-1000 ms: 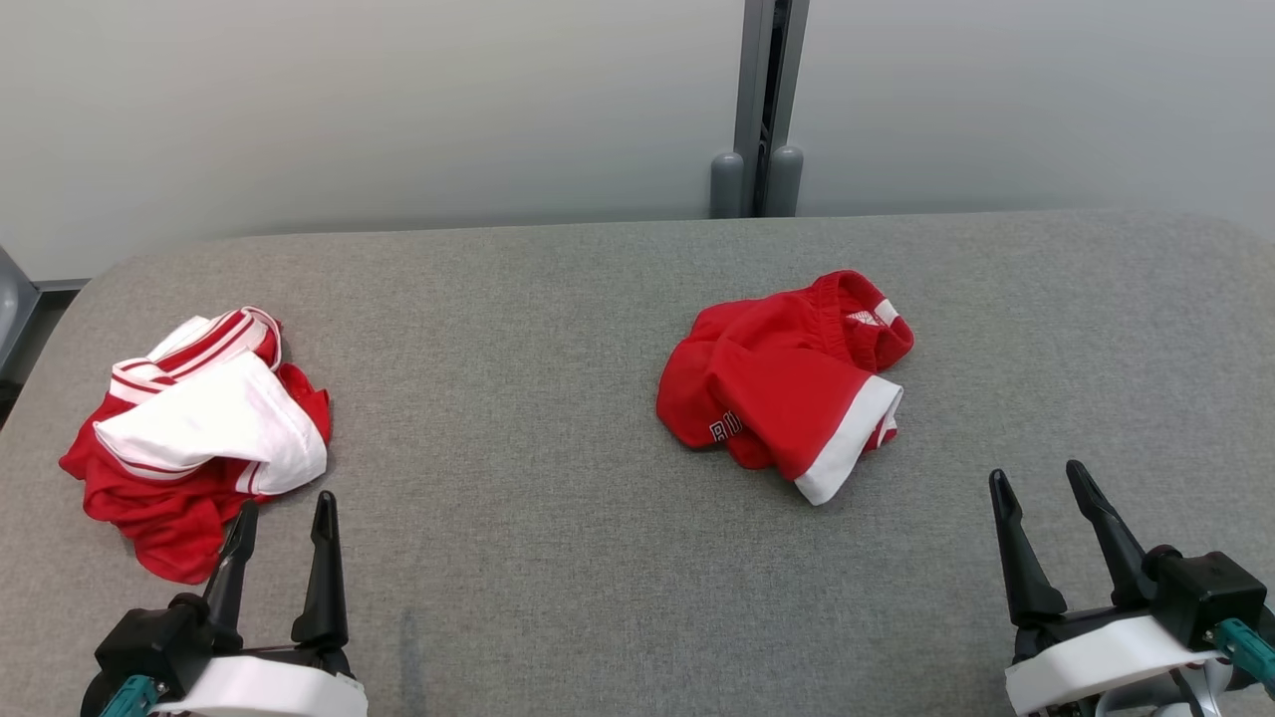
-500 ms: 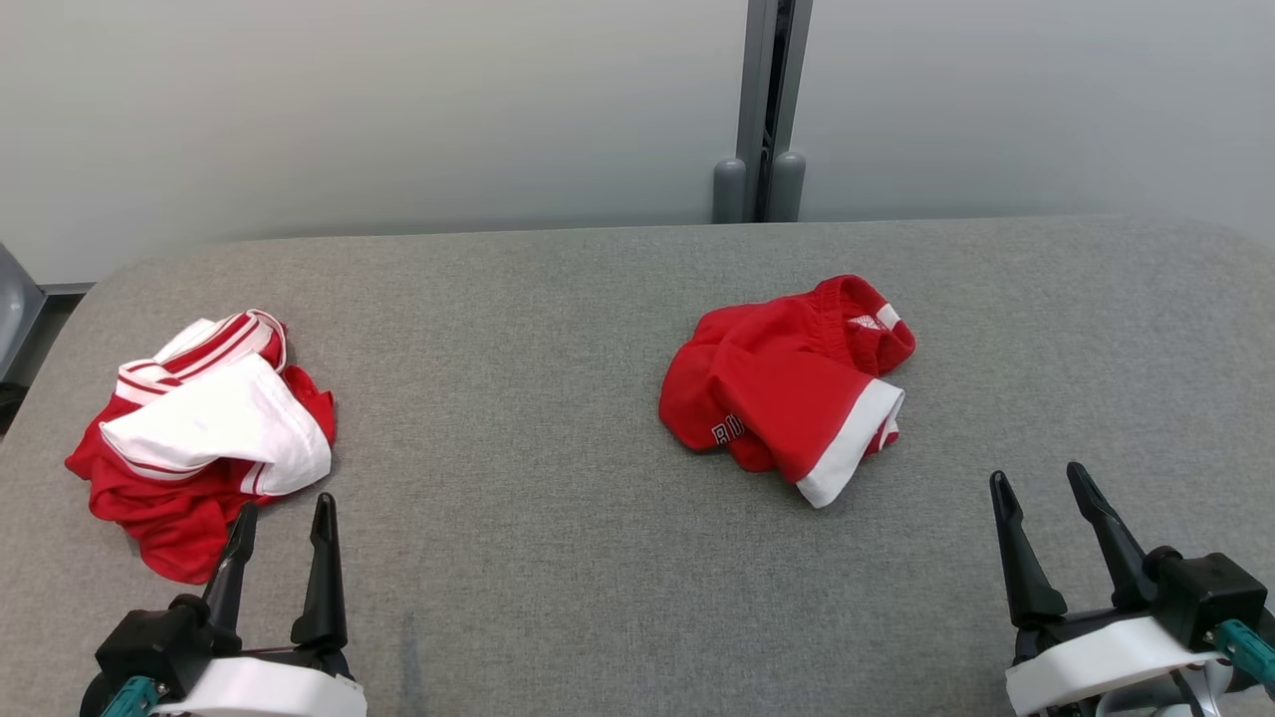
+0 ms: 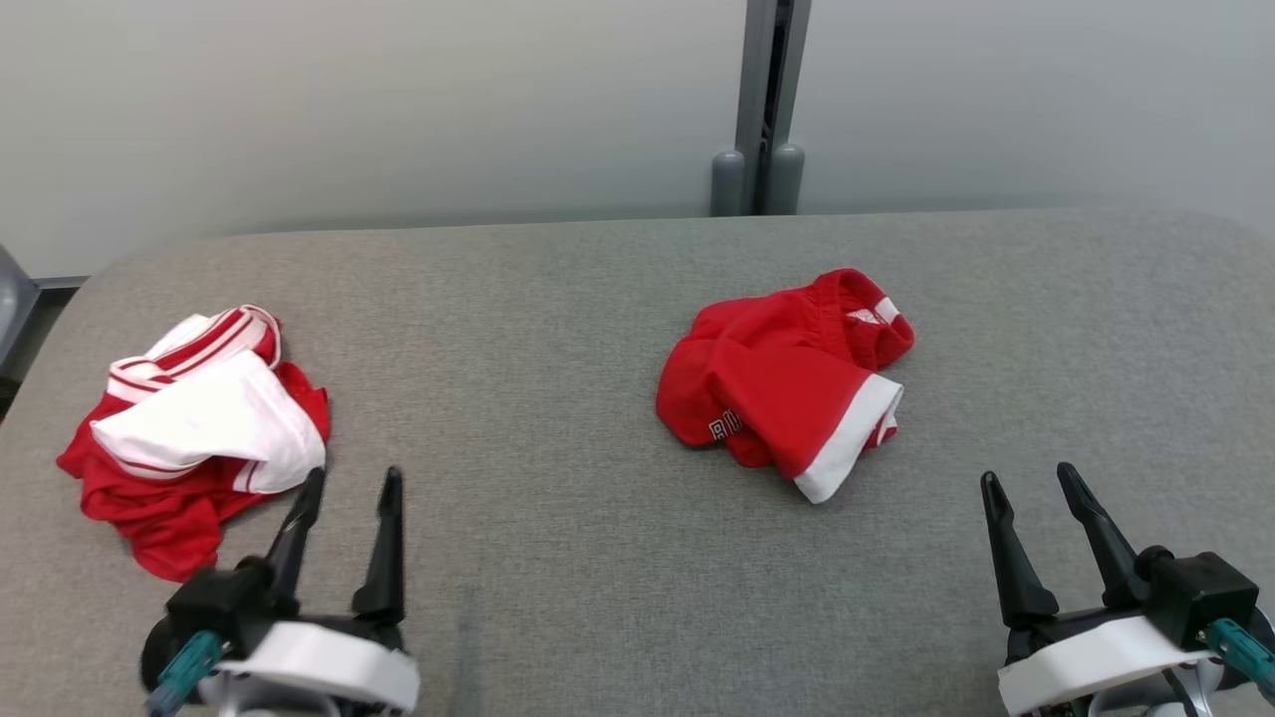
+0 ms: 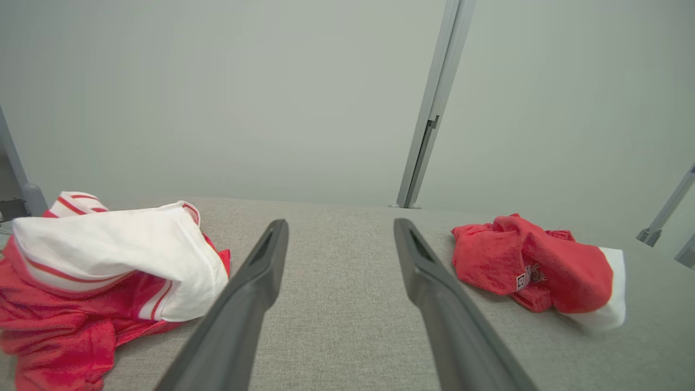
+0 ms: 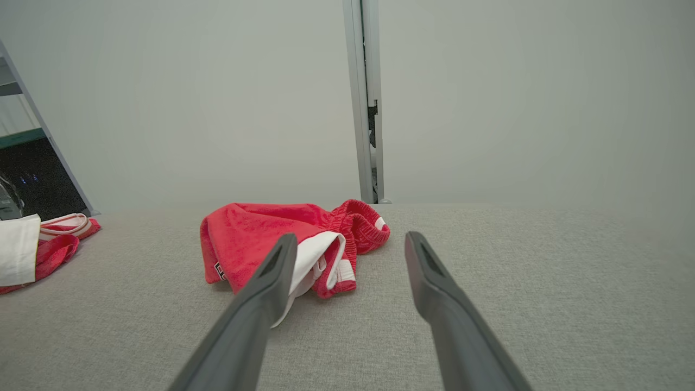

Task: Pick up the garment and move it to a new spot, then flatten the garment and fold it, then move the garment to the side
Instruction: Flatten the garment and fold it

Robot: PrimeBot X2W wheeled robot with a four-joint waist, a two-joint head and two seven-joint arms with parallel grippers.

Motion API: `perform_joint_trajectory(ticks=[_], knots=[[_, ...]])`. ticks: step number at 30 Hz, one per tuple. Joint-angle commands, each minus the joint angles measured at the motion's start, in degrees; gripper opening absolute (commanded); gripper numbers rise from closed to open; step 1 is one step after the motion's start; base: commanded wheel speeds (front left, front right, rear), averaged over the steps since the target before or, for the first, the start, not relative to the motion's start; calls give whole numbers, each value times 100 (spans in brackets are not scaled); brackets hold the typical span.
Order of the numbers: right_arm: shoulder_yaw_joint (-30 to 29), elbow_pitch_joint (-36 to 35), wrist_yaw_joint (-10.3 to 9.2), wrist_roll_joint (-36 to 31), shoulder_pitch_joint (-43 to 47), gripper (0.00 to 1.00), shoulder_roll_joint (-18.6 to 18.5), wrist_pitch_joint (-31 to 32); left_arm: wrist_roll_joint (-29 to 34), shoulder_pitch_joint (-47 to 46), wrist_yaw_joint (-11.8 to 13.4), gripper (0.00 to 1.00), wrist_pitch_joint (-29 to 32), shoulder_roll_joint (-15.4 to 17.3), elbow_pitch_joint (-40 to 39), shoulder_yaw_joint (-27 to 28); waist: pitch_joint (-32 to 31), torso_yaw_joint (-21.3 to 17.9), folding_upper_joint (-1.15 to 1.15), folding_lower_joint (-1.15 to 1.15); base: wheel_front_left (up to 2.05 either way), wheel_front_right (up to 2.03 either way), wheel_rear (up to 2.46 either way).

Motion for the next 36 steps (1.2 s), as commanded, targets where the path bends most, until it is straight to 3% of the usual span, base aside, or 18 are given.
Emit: perform_joint_trajectory(ticks=[1, 16, 25, 34, 35, 36], knots=[[-15, 4, 1, 13, -57, 100, -31, -43, 18, -150, -32, 100, 11, -7, 23, -59, 47, -66, 0, 0, 0, 0, 0], [46, -13, 1, 128, -429, 100, 31, -39, -114, -1965, -145, 100, 120, -80, 1234, -1860, 742, -1118, 0, 0, 0, 0, 0], [0, -43, 1, 170, -565, 100, 92, -38, -88, -2756, -147, 100, 61, 1, 2512, -2032, 1136, -1599, 0, 0, 0, 0, 0], [7, -56, 1, 209, -713, 100, 133, -38, -29, -3262, -134, 100, -32, 130, 3597, -2053, 1426, -1818, 0, 0, 0, 0, 0], [5, -58, 1, 207, -723, 100, 135, -38, -51, -3315, -135, 74, -36, 124, 3691, -2044, 1437, -1825, 0, 0, 0, 0, 0], [2, -57, 1, 201, -727, 100, 138, -38, -59, -3358, -136, 40, -44, 113, 3776, -2047, 1442, -1828, 0, 0, 0, 0, 0]])
